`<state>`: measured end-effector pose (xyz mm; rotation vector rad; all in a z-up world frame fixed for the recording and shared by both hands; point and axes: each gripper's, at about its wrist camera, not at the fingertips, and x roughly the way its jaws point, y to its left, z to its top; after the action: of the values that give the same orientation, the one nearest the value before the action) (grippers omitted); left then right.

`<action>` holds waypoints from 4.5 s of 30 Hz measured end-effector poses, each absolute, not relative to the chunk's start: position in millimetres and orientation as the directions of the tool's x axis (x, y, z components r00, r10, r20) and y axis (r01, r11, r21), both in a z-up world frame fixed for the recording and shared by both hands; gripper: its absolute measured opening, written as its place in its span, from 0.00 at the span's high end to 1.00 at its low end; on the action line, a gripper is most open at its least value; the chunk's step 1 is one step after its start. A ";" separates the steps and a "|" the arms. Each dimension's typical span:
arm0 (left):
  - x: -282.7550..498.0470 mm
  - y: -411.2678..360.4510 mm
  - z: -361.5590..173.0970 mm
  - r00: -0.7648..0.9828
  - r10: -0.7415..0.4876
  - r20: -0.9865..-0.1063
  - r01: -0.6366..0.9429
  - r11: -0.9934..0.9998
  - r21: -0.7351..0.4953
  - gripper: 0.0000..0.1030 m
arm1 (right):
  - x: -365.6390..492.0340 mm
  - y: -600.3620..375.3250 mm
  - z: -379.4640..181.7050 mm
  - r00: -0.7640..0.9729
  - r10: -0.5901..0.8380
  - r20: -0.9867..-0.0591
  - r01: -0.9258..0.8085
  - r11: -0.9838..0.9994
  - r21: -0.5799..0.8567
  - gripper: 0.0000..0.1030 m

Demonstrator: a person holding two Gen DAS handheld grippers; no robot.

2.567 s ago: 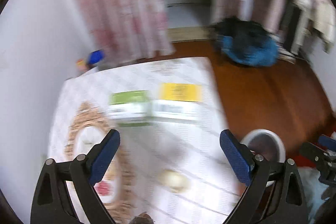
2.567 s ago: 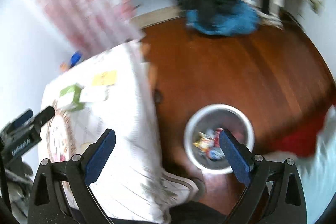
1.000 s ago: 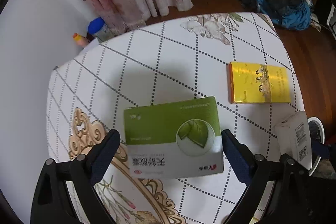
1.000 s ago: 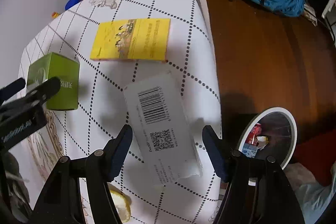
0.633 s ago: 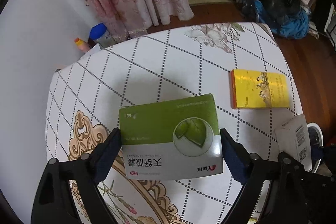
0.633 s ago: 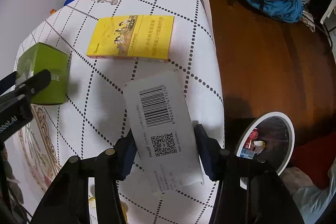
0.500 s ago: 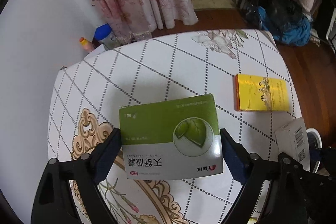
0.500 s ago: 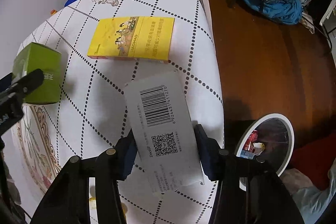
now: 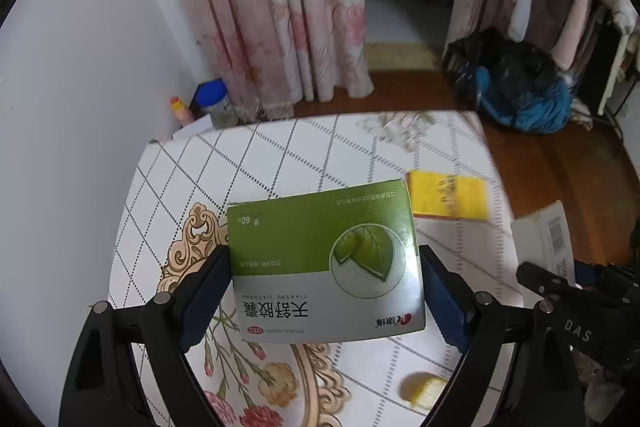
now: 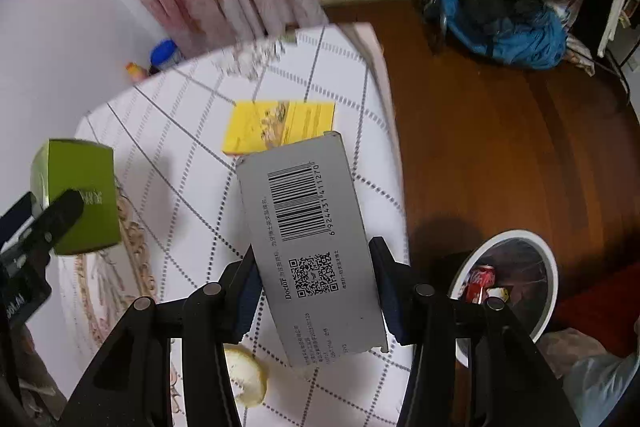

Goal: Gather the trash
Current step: 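Carry both boxes over the white bin and open both tools to drop them, then grasp the yellow cigarette pack with the right tool while the left tool grasps the lemon peel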

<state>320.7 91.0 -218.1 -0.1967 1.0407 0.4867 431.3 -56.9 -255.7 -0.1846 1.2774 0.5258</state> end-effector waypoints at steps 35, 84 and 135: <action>422.8 -210.9 -232.1 0.463 -0.101 -0.881 -0.033 0.991 -0.131 0.13 | 459.3 -428.6 -270.6 0.269 0.254 -0.929 0.003 0.964 0.265 0.49; 414.8 -239.5 -241.0 0.408 -0.024 -0.912 -0.026 0.999 -0.038 0.00 | 450.4 -459.7 -311.1 0.199 0.104 -0.974 0.041 0.993 0.115 0.04; 305.2 131.7 -309.6 0.311 0.327 -0.893 -0.647 0.761 0.054 0.72 | 495.9 85.9 -328.2 0.085 -0.057 -0.995 -0.914 0.394 -0.101 0.03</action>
<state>305.2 131.7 -309.6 -0.3437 1.0762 0.6598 495.9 85.9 -328.2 -0.9747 1.3329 0.8200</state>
